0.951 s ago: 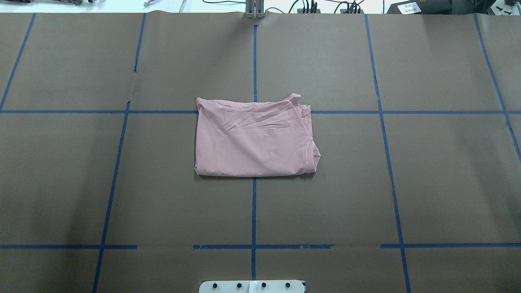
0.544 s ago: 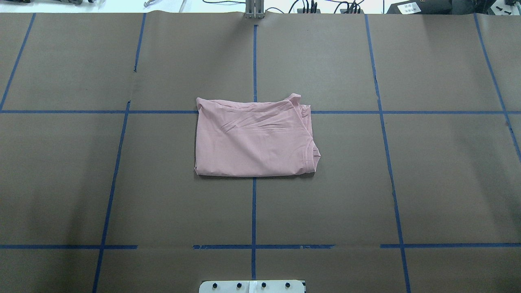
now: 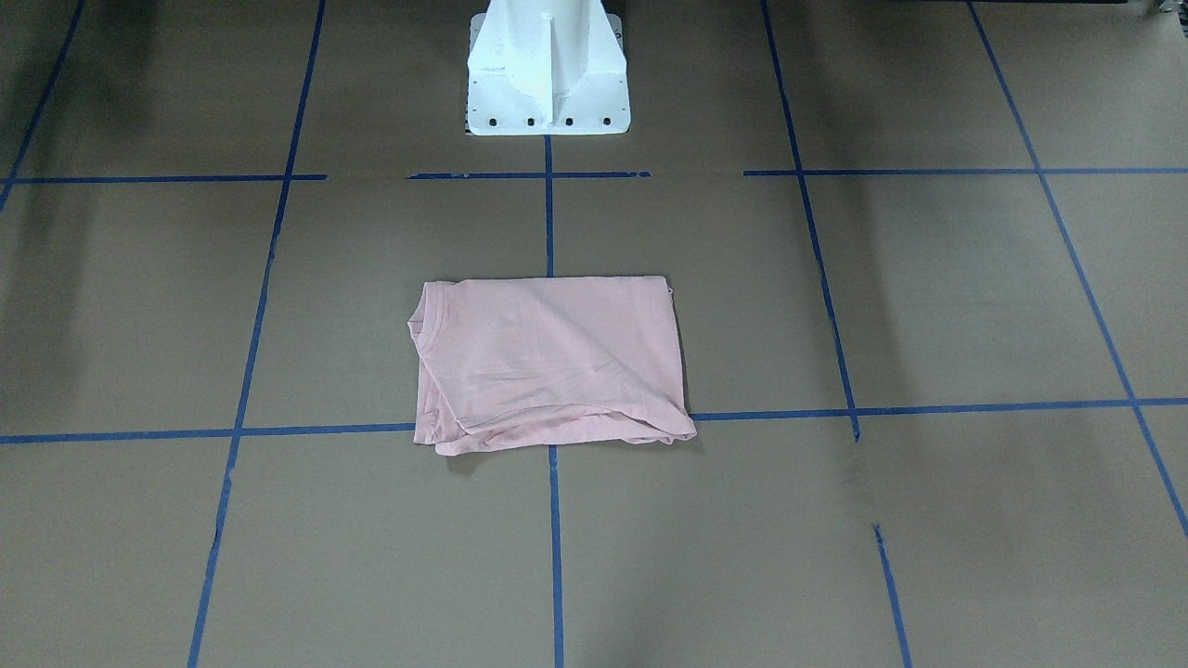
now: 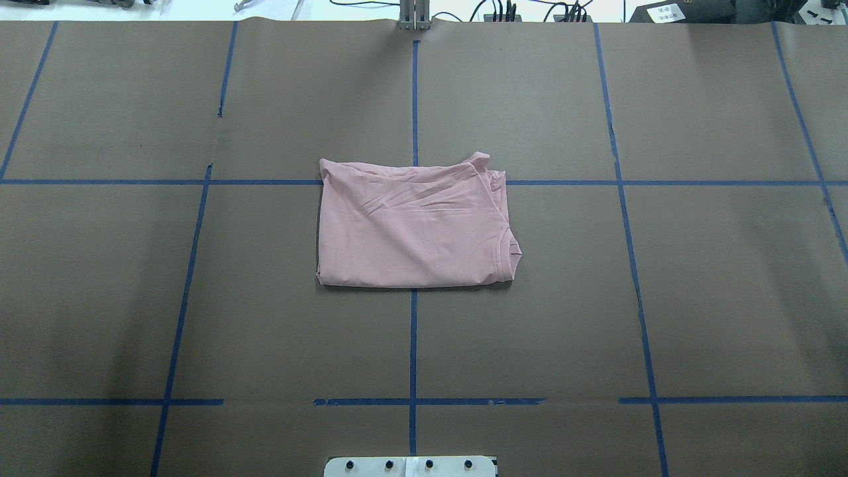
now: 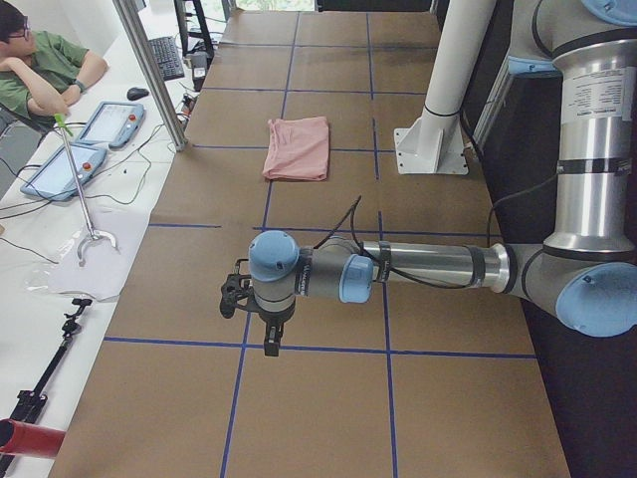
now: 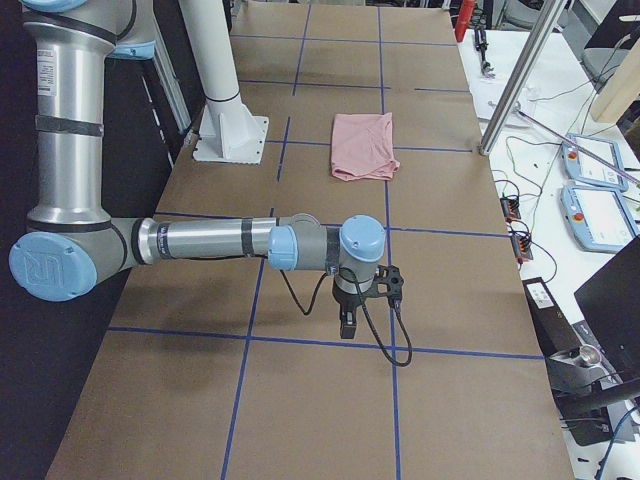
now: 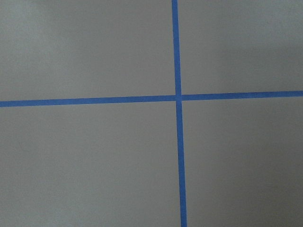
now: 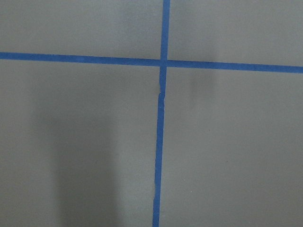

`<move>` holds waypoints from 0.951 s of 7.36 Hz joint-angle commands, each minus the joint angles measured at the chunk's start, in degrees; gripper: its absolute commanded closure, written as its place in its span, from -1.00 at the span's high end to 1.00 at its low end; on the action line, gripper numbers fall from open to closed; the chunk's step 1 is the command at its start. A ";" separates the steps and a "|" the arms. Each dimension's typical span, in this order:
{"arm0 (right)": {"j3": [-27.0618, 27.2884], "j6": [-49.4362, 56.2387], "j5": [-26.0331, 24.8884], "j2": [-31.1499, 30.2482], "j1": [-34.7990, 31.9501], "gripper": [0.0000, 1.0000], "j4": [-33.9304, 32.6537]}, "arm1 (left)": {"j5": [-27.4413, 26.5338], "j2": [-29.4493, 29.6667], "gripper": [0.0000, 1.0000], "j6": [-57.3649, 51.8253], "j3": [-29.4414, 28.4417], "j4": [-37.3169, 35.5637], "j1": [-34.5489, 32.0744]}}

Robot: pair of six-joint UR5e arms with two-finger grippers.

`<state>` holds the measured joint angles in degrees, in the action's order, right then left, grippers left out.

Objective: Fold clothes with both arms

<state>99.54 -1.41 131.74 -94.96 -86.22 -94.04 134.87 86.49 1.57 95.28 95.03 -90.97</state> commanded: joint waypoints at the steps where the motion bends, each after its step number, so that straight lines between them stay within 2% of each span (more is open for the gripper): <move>1: -0.22 0.09 -0.26 -0.05 0.00 1.00 0.00 | 0.04 0.09 1.00 0.01 0.16 0.07 0.00; 7: 0.04 -0.17 -0.08 -0.14 0.62 1.00 0.00 | 0.04 -0.09 1.00 0.18 0.25 -0.11 0.00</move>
<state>99.52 -1.54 131.73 -95.10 -85.84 -94.04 134.93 86.43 1.74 95.51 94.92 -90.97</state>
